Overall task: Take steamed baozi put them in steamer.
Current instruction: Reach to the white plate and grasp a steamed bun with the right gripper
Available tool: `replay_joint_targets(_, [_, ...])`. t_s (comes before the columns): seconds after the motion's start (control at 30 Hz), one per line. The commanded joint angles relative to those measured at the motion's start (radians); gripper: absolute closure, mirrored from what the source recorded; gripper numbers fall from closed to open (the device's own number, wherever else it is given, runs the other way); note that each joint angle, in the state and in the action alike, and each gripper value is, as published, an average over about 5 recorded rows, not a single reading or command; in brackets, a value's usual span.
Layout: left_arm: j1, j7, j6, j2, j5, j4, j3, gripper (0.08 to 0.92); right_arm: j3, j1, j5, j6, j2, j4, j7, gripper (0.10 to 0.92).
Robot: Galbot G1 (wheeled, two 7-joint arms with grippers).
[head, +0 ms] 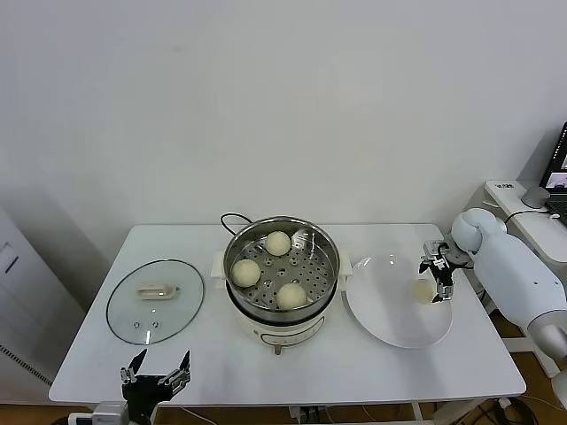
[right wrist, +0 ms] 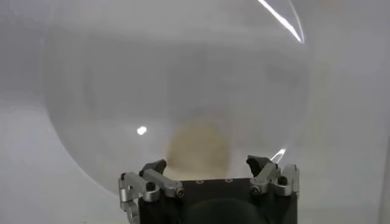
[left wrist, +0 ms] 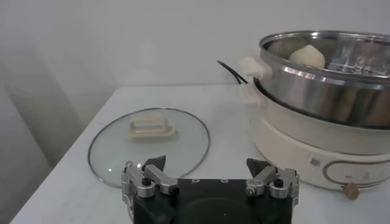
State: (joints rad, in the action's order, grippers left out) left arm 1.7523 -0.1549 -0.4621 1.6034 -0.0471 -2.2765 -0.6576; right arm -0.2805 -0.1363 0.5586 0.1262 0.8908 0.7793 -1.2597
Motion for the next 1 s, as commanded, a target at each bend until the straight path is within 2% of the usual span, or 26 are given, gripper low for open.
replay_joint_targets(0.03, [0.0, 0.0, 0.0, -0.004, 0.0, 0.004, 0.001, 0.177, -0.004, -0.012, -0.03, -0.035, 0.005, -0.01, 0.011, 0.203])
replay_joint_targets(0.33, [-0.002, 0.0, 0.0, -0.003, 0.0, 0.011, 0.003, 0.177, 0.025, -0.017, 0.035, -0.023, 0.023, -0.041, 0.035, 0.203])
replay_joint_targets(0.7, [-0.004, 0.0, -0.001, -0.003, 0.001, 0.013, 0.003, 0.177, 0.031, -0.018, 0.046, -0.025, 0.032, -0.059, 0.044, 0.212])
replay_joint_targets(1.0, [-0.006, 0.0, -0.001, -0.003, 0.001, 0.015, 0.004, 0.177, 0.032, -0.016, 0.034, -0.028, 0.031, -0.056, 0.043, 0.391])
